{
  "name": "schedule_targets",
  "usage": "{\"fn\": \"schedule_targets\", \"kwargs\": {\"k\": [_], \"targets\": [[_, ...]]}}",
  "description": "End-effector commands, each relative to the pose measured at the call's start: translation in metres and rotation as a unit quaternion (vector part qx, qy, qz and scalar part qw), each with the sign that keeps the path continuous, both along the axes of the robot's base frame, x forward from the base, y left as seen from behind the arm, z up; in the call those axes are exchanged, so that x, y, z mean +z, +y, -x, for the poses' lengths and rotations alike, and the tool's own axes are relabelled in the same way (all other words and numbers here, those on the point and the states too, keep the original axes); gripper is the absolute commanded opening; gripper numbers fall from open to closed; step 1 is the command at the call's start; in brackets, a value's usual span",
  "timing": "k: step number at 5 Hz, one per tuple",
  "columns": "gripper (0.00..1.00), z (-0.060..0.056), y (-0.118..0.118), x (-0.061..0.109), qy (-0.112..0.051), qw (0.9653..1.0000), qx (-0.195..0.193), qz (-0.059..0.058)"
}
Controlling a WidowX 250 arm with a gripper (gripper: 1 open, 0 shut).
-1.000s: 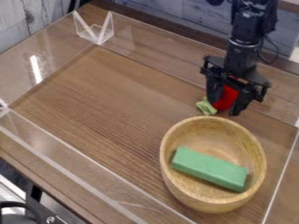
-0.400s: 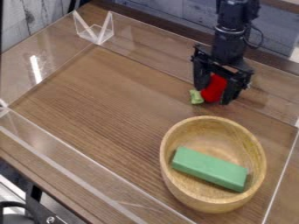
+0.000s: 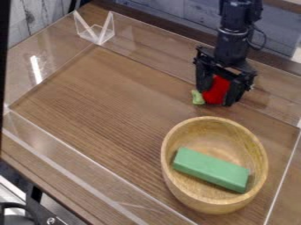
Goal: Move the red object to the left side of the table
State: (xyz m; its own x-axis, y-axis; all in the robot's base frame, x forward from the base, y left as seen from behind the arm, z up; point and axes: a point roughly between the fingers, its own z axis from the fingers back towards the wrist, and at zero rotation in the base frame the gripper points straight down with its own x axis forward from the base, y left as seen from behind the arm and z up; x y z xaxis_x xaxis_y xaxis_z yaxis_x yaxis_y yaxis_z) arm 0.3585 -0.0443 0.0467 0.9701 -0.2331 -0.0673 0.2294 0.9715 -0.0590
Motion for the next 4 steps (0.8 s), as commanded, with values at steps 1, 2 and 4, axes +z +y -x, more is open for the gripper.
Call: {"fn": "schedule_targets", "kwargs": {"k": [1,2,4], "targets": [[0.00,-0.006,0.000,0.017,-0.032,0.9994,-0.014,0.005],[0.00,-0.003,0.008,0.043,-0.048,0.9987,0.018,0.005],[1.00,0.006,0.023,0.082,-0.076,0.9940,0.078,-0.002]]}}
